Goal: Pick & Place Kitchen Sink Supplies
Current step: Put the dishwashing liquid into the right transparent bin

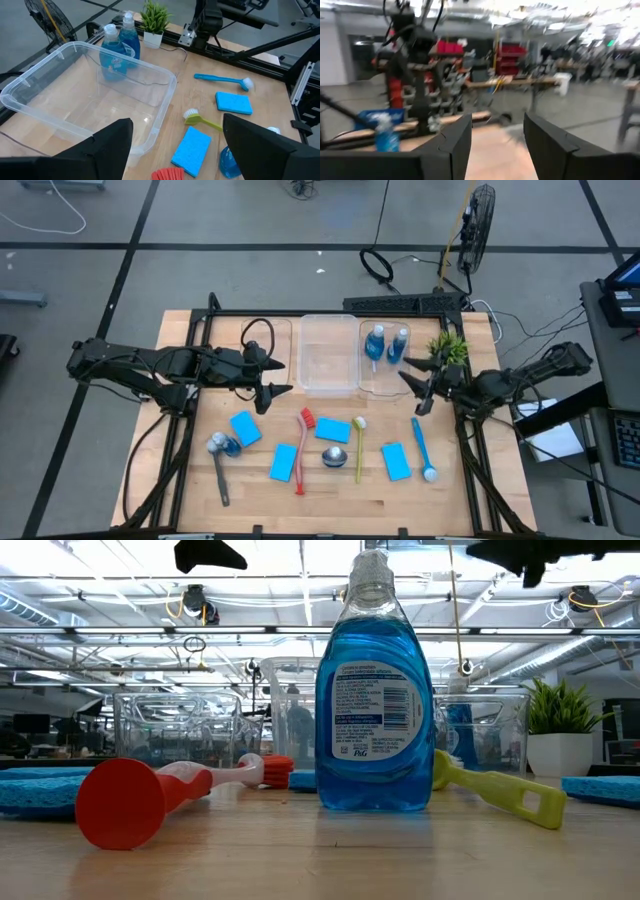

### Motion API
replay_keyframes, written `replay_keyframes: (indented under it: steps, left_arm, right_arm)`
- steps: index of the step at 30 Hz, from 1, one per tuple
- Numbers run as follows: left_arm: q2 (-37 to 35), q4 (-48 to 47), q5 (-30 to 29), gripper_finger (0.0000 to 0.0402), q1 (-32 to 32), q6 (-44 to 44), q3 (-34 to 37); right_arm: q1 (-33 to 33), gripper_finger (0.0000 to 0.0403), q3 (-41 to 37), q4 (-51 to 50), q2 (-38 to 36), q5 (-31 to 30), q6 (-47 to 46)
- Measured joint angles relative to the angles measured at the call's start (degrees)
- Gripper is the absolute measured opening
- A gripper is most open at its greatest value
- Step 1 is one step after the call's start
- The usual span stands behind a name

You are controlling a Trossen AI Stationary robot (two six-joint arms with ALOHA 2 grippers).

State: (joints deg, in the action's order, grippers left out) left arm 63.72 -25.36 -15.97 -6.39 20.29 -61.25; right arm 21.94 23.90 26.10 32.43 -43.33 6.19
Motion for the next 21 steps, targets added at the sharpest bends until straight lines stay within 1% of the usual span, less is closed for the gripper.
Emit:
replay_keyframes:
  steps: [5, 8, 10, 13, 18, 21]
  left_arm:
    - [0.0, -0.9, 0.0, 0.0312, 0.0, 1.7, 0.0]
    - [0.0, -4.9, 0.0, 0.0318, 0.0, 4.5, 0.0]
    - [0.0, -8.6, 0.1, 0.0321, 0.0, 8.2, 0.0]
    - [0.0, -13.9, 3.4, 0.032, 0.0, 15.0, 0.0]
    - [0.0, -20.8, 12.9, 0.0309, -0.6, 27.2, 0.0]
    - [0.0, -24.6, 17.1, 0.0303, -2.1, 33.1, 0.0]
  right_arm:
    - [2.4, 0.0167, 0.0, -9.5, -2.9, 0.1, -7.6]
    - [3.4, 0.0167, 0.0, -13.4, -3.9, 0.1, -9.6]
    - [3.7, 0.0167, 0.0, -15.6, -4.3, 0.0, -10.4]
    - [3.8, 0.0167, 0.0, -17.0, -4.4, 0.0, -11.8]
    - [3.8, 0.0167, 0.0, -17.8, -4.4, 0.0, -12.0]
    - [3.8, 0.0167, 0.0, -17.8, -4.4, 0.0, -12.0]
